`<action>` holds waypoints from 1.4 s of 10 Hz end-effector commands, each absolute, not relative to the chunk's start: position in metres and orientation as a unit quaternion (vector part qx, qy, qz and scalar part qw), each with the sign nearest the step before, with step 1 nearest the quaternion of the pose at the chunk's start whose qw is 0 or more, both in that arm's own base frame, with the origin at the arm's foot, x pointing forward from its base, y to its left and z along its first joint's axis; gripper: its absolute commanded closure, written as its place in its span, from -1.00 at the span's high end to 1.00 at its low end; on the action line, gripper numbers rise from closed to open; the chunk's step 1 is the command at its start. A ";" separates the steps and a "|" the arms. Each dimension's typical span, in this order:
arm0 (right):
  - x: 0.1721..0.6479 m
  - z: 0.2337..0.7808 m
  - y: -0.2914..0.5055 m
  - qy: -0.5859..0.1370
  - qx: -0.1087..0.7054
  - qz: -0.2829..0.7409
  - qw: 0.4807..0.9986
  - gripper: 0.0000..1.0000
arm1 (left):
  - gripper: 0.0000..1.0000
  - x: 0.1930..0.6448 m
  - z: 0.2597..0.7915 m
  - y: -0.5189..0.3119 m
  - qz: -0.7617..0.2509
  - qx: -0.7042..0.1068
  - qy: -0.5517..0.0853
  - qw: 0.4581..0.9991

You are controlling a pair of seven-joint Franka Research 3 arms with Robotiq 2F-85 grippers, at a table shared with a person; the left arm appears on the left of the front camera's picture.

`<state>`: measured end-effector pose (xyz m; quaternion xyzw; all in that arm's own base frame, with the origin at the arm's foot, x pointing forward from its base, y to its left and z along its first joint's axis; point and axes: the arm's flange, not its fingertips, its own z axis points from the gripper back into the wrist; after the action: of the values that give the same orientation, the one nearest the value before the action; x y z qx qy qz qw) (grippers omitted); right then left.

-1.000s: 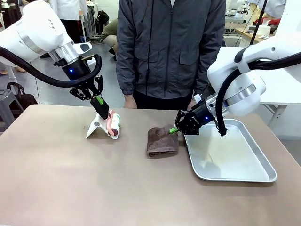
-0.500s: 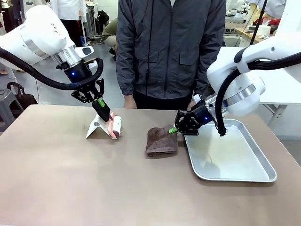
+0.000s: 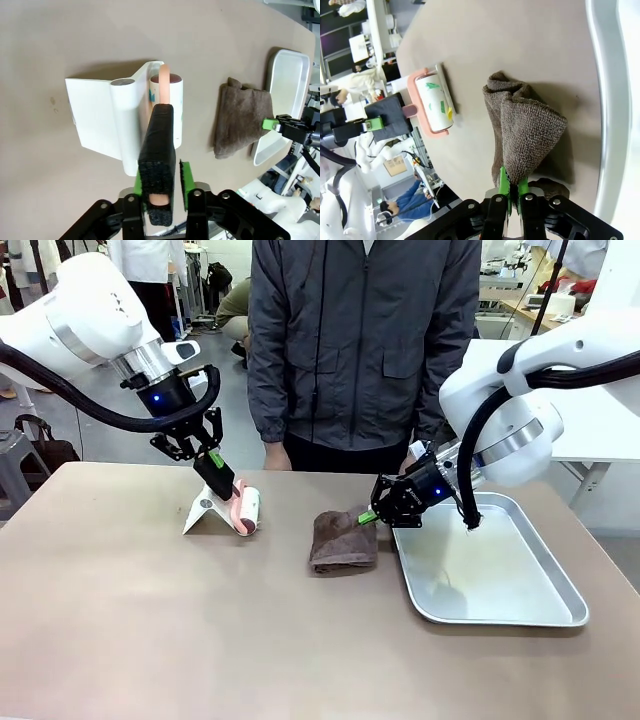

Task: Clean the surface of the table.
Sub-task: Return the Lint Roller and towel to their original positions.

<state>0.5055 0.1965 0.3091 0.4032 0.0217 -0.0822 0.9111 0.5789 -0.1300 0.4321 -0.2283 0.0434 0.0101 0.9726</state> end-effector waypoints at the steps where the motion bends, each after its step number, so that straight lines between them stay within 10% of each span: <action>1: 0.505 0.309 0.198 0.030 0.411 -0.082 0.907 0.26 | 1.00 0.583 0.433 -0.129 0.021 -0.212 0.046 0.976; 2: 0.505 0.309 0.198 0.033 0.411 -0.082 0.907 1.00 | 1.00 0.584 0.434 -0.129 0.027 -0.211 0.043 0.976; 5: 0.505 0.309 0.197 0.038 0.413 -0.079 0.907 0.75 | 1.00 0.582 0.442 -0.119 0.043 -0.215 0.027 0.975; 14: 0.456 0.347 0.135 0.042 0.473 -0.037 0.879 1.00 | 1.00 0.500 0.488 -0.055 0.028 -0.330 0.000 0.943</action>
<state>0.4734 0.1528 0.3447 0.4441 0.0464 -0.0509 0.8933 0.5218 -0.0686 0.4939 -0.2984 -0.0023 0.0376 0.9537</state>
